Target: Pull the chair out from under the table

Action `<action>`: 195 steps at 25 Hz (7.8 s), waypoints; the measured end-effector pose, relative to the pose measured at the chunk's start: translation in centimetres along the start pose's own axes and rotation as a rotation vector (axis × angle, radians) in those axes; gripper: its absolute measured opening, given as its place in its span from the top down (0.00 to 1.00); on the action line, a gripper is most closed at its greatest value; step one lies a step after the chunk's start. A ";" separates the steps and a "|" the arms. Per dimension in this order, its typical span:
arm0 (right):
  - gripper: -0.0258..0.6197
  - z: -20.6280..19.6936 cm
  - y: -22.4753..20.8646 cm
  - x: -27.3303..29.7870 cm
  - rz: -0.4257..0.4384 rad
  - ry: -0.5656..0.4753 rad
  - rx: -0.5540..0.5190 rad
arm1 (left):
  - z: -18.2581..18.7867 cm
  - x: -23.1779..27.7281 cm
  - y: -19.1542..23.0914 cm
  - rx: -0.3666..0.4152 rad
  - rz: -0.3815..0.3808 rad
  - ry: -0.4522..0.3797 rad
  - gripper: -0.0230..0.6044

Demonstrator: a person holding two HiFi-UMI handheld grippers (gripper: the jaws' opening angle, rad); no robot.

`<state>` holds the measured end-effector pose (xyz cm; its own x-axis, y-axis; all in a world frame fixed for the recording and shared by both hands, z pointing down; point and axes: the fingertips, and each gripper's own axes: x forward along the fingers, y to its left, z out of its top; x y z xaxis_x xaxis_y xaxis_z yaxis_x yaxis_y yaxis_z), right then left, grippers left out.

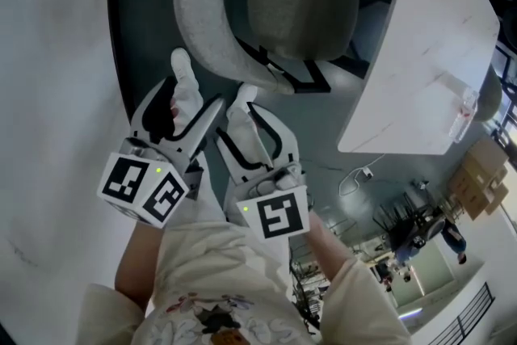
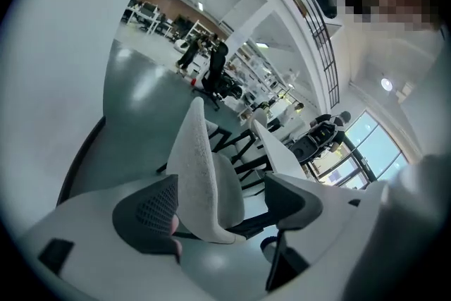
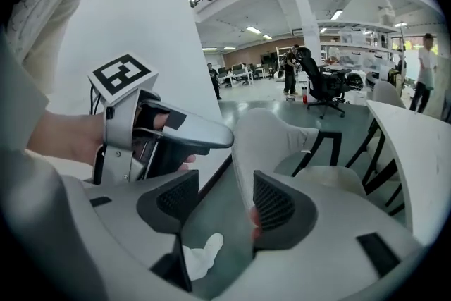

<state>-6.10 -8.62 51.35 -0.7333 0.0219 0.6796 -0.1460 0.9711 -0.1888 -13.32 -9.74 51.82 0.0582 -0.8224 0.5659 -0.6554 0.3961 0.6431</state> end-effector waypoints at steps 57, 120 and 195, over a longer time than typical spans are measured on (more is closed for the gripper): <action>0.80 1.6 6.4 13.6 0.009 -0.044 -0.079 | 6.3 -0.6 11.4 -0.024 0.212 -0.021 0.76; 0.76 2.0 32.6 23.4 0.291 -0.019 -0.118 | 3.9 -22.2 30.6 -0.184 0.372 -0.163 0.79; 0.94 5.8 11.0 -26.3 -0.065 -0.108 -0.148 | -1.1 -24.7 -24.6 0.526 -0.346 -0.058 0.91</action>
<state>7.77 0.07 27.29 -0.7935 -0.0603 0.6056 -0.1024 0.9941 -0.0353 2.14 1.30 22.57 0.3016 -0.8936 0.3325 -0.8895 -0.1382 0.4355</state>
